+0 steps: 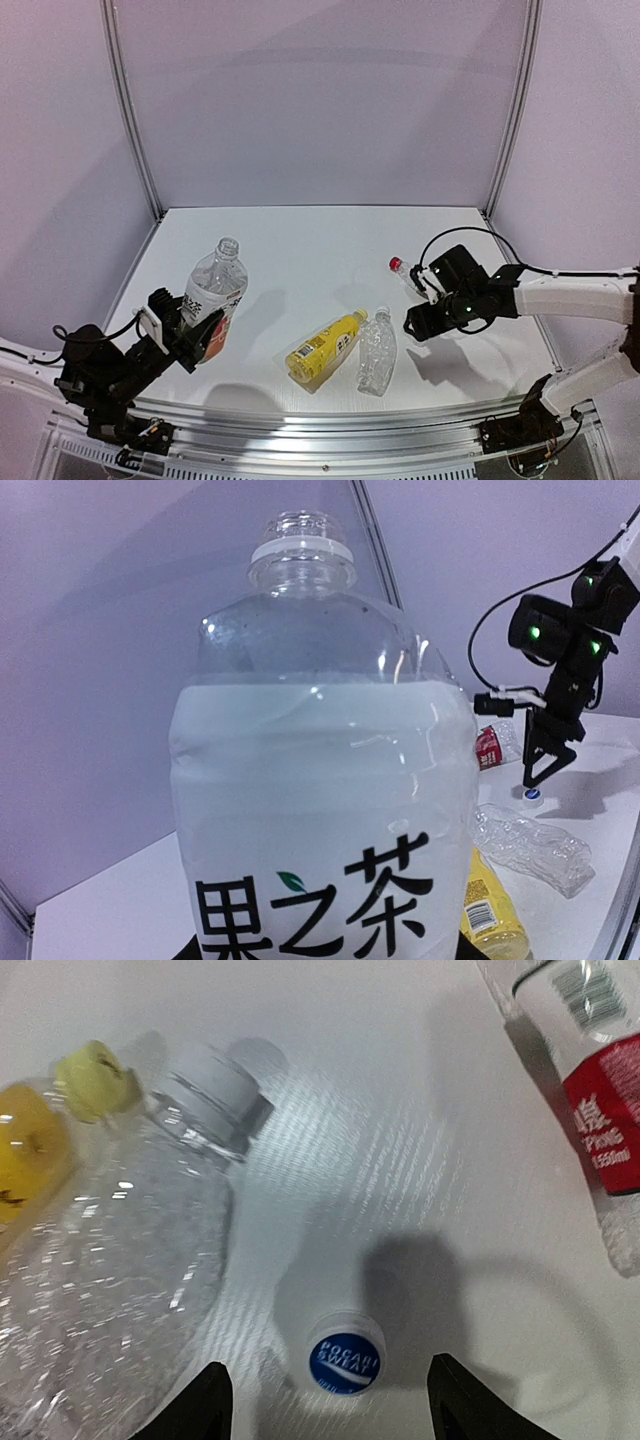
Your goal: Unscrew the bottle caps
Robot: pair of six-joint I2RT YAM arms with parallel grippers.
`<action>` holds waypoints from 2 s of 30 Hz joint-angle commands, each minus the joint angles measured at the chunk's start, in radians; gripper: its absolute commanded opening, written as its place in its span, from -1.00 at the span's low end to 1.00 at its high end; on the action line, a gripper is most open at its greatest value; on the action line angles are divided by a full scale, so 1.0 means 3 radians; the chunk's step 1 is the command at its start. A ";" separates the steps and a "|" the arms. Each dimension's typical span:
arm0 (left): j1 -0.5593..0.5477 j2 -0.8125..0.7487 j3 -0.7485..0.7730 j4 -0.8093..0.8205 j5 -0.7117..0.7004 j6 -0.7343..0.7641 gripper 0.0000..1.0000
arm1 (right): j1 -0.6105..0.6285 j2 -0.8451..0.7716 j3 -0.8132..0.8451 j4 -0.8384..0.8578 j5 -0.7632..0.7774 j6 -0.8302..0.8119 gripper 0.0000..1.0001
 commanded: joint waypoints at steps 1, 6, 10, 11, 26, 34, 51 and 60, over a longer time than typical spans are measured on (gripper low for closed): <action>0.0125 0.0024 -0.0076 0.0123 0.0210 -0.0163 -1.00 | 0.0001 -0.0579 0.0280 0.0073 -0.0654 -0.0004 0.37; 0.0434 0.0048 -0.0102 -0.0009 0.0621 -0.0500 -1.00 | 0.0264 -0.0661 0.0692 0.0289 -0.1244 -0.0139 0.31; 0.0640 -0.0022 -0.0073 -0.0207 0.1003 -0.0744 -1.00 | 0.0666 -0.0210 0.1152 0.0257 -0.1407 -0.0260 0.32; 0.0669 -0.0033 -0.0073 -0.0223 0.1094 -0.0770 -1.00 | 0.0764 -0.0079 0.1278 0.0240 -0.1400 -0.0305 0.33; 0.0826 0.0421 0.0110 -0.0385 0.1461 -0.0901 -1.00 | 0.1135 0.0413 0.2069 0.0631 -0.1885 -0.0461 0.34; 0.0825 0.0495 0.0141 -0.0427 0.1578 -0.0894 -1.00 | 0.1171 0.0811 0.2574 0.0327 -0.1745 -0.0536 0.31; 0.0821 0.0362 0.0120 -0.0459 0.1580 -0.0894 -1.00 | 0.1170 0.1265 0.3099 -0.0002 -0.1832 -0.0415 -0.14; 0.0821 0.0357 0.0121 -0.0454 0.1561 -0.0893 -1.00 | 0.1200 0.1302 0.3140 -0.0042 -0.1913 -0.0361 -0.15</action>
